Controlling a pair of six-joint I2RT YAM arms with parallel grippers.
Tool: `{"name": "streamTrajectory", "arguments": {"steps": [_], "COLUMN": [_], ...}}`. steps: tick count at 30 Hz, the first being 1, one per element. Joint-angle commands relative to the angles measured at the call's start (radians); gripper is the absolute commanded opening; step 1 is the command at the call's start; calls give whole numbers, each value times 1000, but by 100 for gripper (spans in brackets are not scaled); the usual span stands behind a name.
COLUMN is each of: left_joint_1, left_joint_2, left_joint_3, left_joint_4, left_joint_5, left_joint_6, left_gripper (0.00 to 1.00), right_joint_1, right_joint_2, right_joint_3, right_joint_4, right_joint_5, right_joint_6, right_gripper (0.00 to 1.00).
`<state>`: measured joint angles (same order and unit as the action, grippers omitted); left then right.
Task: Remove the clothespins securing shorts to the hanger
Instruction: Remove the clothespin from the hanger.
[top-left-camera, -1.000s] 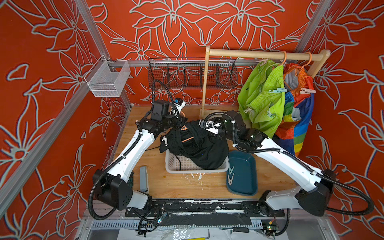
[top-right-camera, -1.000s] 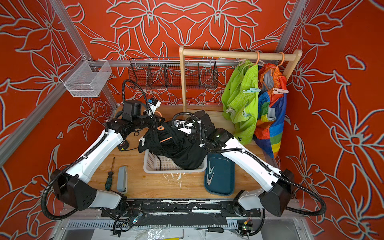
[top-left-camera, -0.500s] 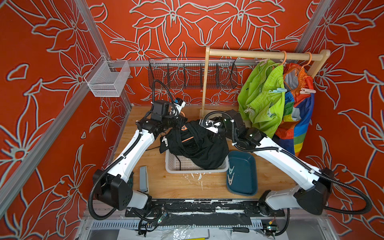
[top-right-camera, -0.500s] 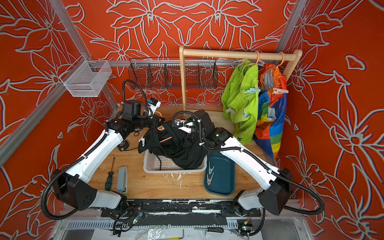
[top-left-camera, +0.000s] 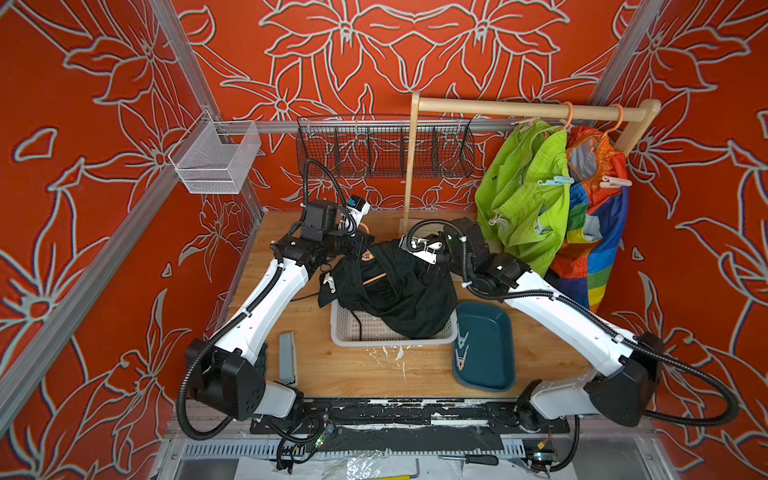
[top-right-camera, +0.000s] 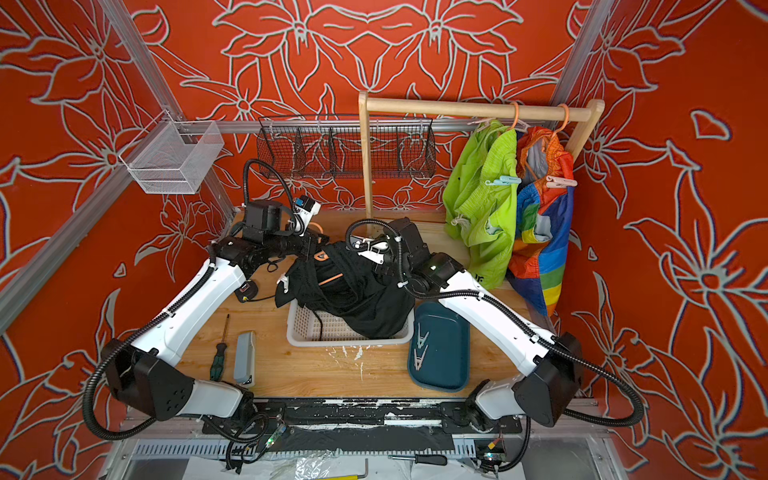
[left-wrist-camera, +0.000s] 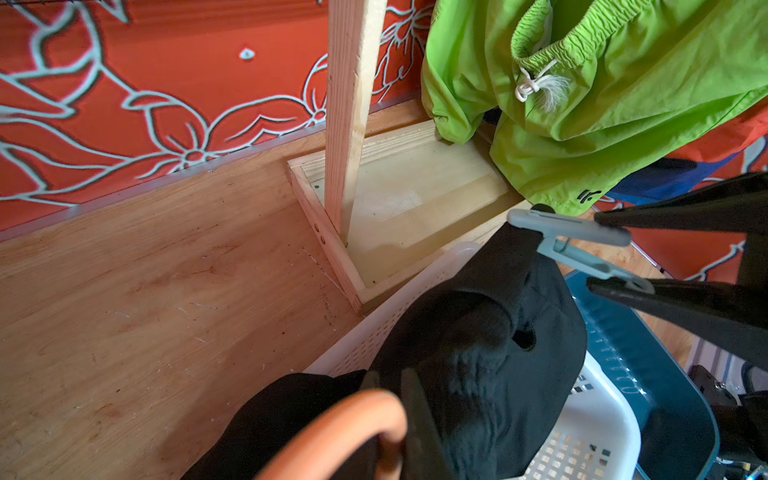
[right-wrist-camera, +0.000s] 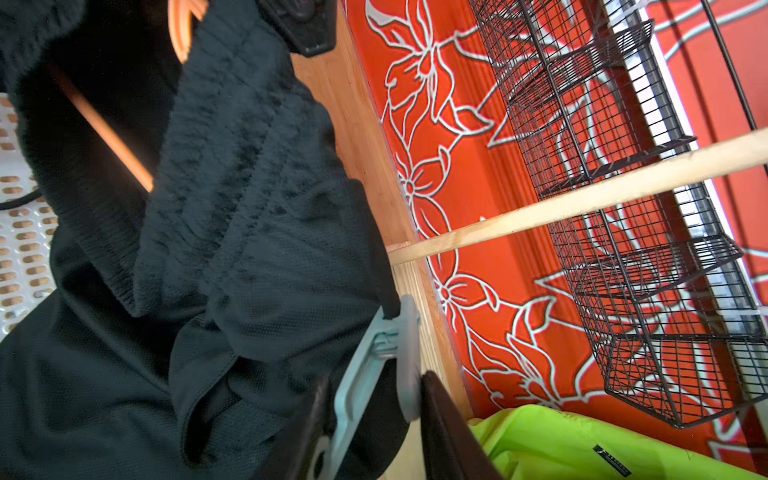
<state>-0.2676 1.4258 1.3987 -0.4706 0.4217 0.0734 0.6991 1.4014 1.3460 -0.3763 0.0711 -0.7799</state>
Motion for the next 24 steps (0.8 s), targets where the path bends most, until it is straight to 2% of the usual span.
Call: {"name": "streamTrajectory", "arguments": {"steps": [1, 11, 24], "left_joint_1": [10, 14, 18], "left_joint_2": [-38, -40, -40], "left_joint_3": [5, 3, -1], "left_joint_4": [49, 51, 61], "left_joint_5": [25, 21, 16], "left_joint_6": [-14, -18, -24], "left_gripper": [0, 0, 0], "right_joint_1": [-4, -4, -4], "right_joint_2": [8, 8, -37], "right_joint_3": [26, 35, 51], "right_joint_4": [-15, -28, -50], "right_joint_5": [-16, -13, -36], "right_joint_6": [1, 13, 76], "right_gripper": [32, 21, 16]}}
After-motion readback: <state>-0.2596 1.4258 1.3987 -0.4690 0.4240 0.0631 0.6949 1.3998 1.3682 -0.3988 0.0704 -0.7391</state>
